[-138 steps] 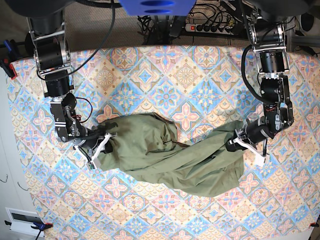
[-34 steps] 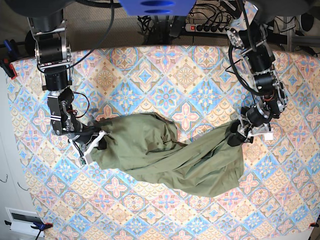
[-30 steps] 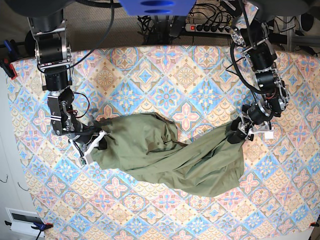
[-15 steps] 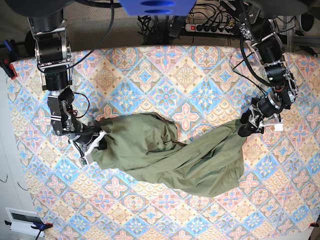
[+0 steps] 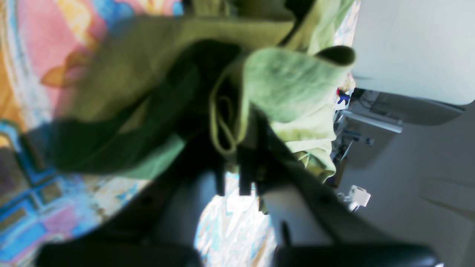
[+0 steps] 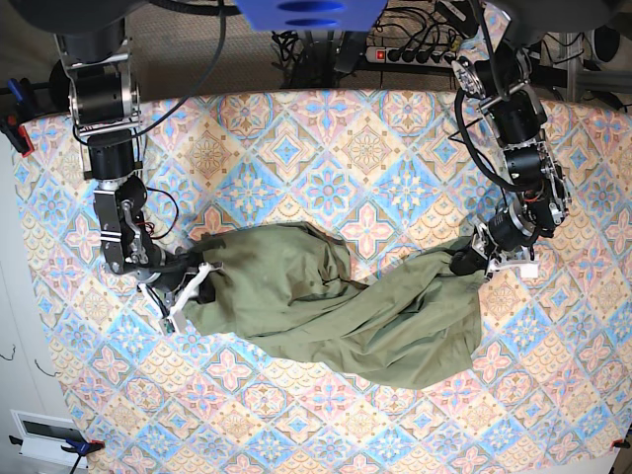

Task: Layout the t-shirt on the table in an organized manner, then fold the t-shirt properly
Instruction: 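Adjust the left gripper's grip on the shirt fabric, then stretch the shirt between both grippers, lifting it off the table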

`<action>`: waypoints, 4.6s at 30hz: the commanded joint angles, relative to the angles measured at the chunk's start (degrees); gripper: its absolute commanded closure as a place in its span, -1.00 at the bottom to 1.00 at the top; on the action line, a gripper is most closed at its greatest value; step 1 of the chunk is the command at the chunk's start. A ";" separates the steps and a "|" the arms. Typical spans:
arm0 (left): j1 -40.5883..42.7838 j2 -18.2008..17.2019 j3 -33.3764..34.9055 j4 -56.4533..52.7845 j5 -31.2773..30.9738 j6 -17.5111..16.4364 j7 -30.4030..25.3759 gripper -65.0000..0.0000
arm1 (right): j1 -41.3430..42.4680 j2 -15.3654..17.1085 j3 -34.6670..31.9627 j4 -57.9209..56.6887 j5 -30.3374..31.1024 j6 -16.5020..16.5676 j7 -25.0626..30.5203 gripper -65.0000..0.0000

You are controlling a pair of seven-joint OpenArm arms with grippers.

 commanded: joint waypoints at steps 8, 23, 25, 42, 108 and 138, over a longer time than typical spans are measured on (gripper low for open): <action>-0.65 -2.65 -0.01 7.66 -8.11 -0.69 3.99 1.00 | -0.93 1.59 0.73 3.01 0.52 0.37 0.79 1.00; 1.55 -16.36 -0.19 17.25 -24.90 -0.95 8.82 1.00 | -8.49 6.51 8.55 18.75 0.60 0.37 -2.55 0.91; 2.61 -18.12 -0.19 17.25 -27.01 -2.36 9.09 1.00 | -8.76 6.43 11.19 18.40 0.60 0.37 -2.55 0.71; 12.63 -21.55 -0.01 21.64 -27.75 -4.73 11.55 1.00 | -8.32 3.00 10.57 28.07 0.52 0.28 -11.34 0.05; 29.95 -25.06 6.93 42.21 -12.59 -4.73 12.91 1.00 | 6.10 5.19 -34.88 33.78 -48.63 0.28 -9.32 0.26; 29.86 -23.66 6.93 42.04 -12.59 -4.73 12.91 1.00 | 10.14 4.93 -45.60 24.02 -56.36 0.28 -6.77 0.27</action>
